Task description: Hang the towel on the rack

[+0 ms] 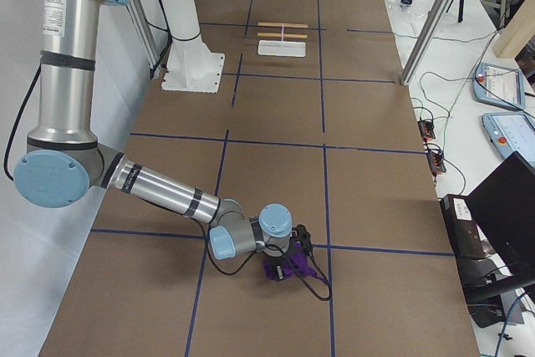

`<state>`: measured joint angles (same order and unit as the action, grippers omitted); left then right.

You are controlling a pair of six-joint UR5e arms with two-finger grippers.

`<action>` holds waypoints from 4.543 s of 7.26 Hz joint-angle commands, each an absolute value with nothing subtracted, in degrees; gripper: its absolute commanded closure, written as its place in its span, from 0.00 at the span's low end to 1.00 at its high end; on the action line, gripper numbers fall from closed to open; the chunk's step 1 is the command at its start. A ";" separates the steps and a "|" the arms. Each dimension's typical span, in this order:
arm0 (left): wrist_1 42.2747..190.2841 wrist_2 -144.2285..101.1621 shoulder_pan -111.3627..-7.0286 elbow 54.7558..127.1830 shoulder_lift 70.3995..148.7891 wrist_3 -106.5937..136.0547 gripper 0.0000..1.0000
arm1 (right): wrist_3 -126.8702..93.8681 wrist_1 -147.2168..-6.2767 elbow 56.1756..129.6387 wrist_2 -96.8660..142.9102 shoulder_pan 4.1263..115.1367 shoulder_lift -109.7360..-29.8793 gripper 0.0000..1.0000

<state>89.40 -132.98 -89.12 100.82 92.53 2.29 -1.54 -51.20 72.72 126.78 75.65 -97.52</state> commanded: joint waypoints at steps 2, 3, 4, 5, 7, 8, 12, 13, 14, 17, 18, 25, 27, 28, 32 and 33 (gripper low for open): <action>89.38 -132.98 -89.12 100.81 93.51 2.29 0.00 | -1.93 -55.00 82.83 131.02 81.27 -97.91 1.00; 89.65 -133.07 -89.12 100.90 93.69 2.29 0.00 | -2.37 -58.06 89.67 132.00 83.30 -98.08 1.00; 89.91 -132.98 -89.12 101.33 94.56 2.29 0.00 | -2.63 -64.53 98.00 131.75 84.19 -97.30 1.00; 90.00 -132.98 -89.12 102.73 95.70 2.55 0.00 | -2.72 -69.47 104.35 131.31 84.03 -94.16 1.00; 100.72 -132.72 -88.77 102.31 97.20 10.94 0.00 | -8.82 -70.32 107.56 131.05 78.80 -85.64 1.00; 105.77 -132.89 -88.16 101.70 97.29 13.68 0.00 | -16.71 -70.23 107.58 128.52 73.70 -79.78 1.00; 124.11 -133.07 -78.61 101.43 98.08 40.23 0.00 | -36.36 -70.22 112.91 104.47 48.23 -67.16 1.00; 130.37 -132.98 -73.79 100.99 99.57 51.22 0.00 | -37.95 -70.22 115.38 100.50 41.99 -65.93 1.00; 135.30 -132.98 -71.22 99.77 102.45 61.25 0.00 | -38.66 -70.22 116.62 97.59 36.96 -64.44 1.00; 153.31 -132.45 -62.26 96.43 110.53 86.74 0.00 | -39.73 -70.22 119.18 80.46 19.64 -61.20 1.00; 154.85 -130.54 -59.53 96.59 113.52 95.45 0.00 | -39.73 -70.22 119.35 76.24 17.60 -60.48 1.00; 158.82 -116.10 -43.42 96.50 121.55 119.44 0.01 | -39.55 -70.14 119.44 74.79 17.05 -58.89 1.00; 158.82 -116.02 -42.28 96.24 121.38 118.83 0.01 | -39.55 -70.14 119.44 74.79 17.05 -58.89 1.00; 158.73 -116.02 -41.41 96.15 121.12 118.74 0.01 | -39.55 -70.14 119.36 74.71 17.14 -58.89 1.00; 158.82 -116.10 -41.13 97.12 121.29 118.48 0.13 | -39.29 -70.22 119.71 74.79 17.23 -58.89 1.00; 158.82 -116.10 -41.13 97.12 121.29 118.48 0.38 | -39.29 -70.22 119.71 74.79 17.40 -58.89 1.00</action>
<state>158.79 -116.08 -41.15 97.05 121.23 118.49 -39.34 -70.22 119.65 74.79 17.25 -58.89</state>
